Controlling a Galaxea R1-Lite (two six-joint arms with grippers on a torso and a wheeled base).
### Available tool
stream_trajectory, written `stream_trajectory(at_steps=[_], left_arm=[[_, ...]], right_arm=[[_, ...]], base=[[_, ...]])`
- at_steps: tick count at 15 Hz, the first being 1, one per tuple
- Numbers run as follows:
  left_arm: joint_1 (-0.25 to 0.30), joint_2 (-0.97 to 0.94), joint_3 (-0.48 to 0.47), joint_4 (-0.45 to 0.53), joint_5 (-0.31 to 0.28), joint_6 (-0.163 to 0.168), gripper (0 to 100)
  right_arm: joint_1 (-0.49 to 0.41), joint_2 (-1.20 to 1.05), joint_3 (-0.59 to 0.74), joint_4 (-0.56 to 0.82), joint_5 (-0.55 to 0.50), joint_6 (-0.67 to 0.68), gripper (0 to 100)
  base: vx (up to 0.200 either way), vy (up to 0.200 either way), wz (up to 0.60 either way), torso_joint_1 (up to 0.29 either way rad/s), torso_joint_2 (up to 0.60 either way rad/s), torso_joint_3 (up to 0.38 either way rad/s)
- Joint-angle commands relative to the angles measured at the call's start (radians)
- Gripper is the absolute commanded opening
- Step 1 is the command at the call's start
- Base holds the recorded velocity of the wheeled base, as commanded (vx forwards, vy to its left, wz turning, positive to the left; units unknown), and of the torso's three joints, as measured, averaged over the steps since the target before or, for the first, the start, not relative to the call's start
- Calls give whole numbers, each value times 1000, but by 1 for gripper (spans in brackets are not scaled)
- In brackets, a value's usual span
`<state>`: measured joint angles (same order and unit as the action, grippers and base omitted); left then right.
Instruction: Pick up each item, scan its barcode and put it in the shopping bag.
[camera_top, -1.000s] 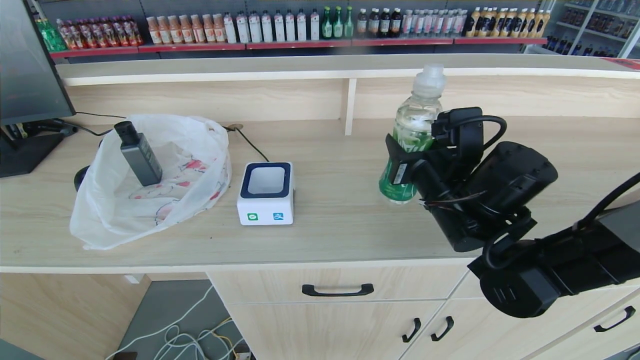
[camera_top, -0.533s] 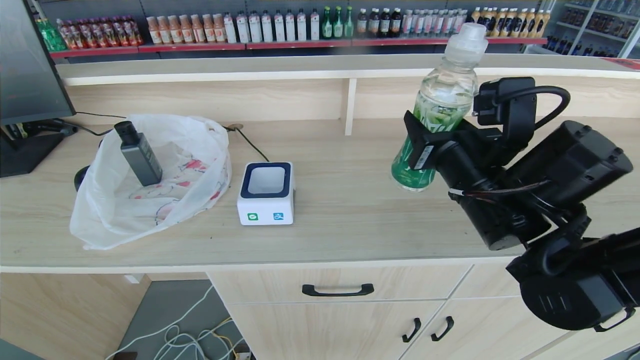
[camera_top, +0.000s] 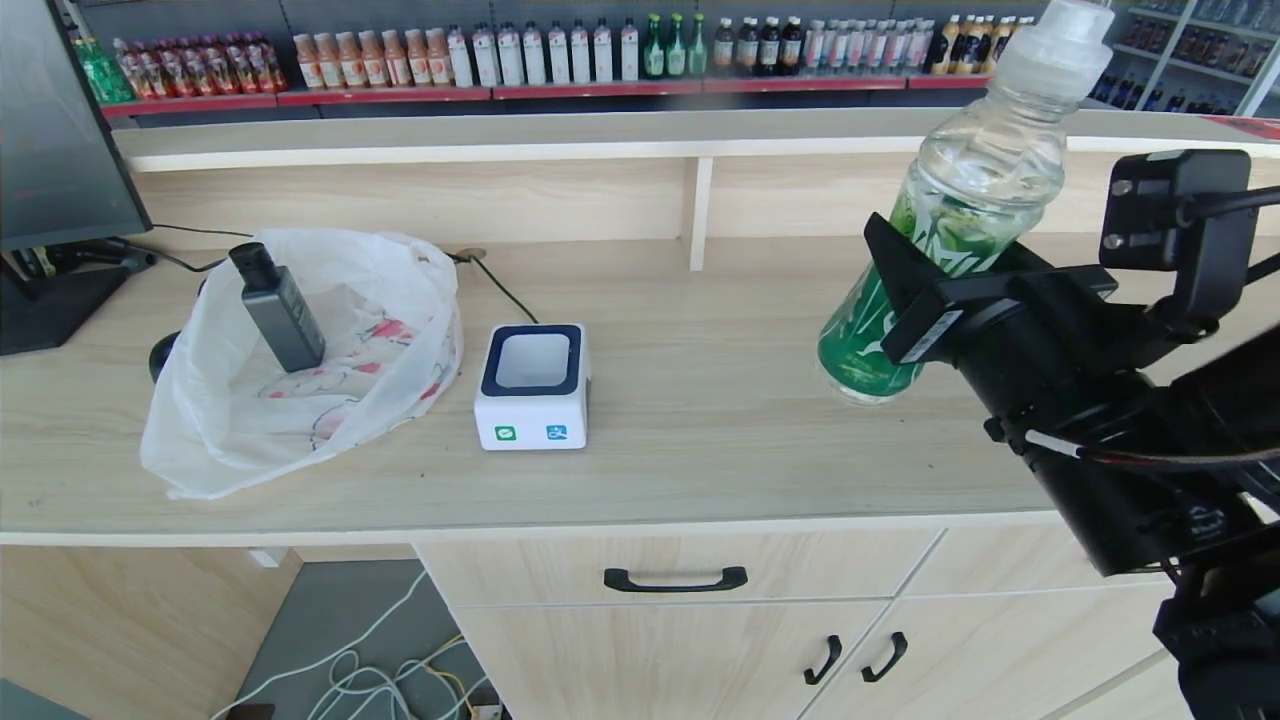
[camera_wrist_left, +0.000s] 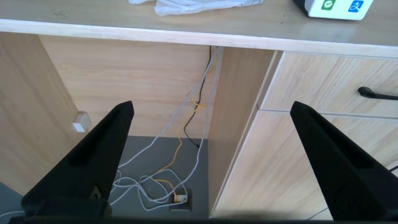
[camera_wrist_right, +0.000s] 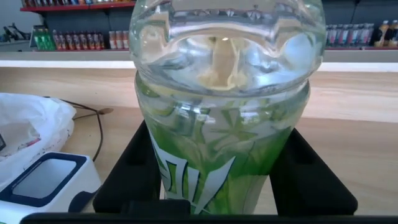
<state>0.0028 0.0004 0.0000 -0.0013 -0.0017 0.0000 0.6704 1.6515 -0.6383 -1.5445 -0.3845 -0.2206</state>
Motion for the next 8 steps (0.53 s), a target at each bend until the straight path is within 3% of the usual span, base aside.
stream_trajectory(at_steps=[1,8], left_arm=[[0,0,0,0,0,0,100],[0,0,0,0,0,0,100]], right_arm=[[29,-19,71,-26,-1,-3,0],[192,-108,269,-26,-2,-46,0]], base=[[0,0,0,0,0,0],[0,0,0,0,0,0]])
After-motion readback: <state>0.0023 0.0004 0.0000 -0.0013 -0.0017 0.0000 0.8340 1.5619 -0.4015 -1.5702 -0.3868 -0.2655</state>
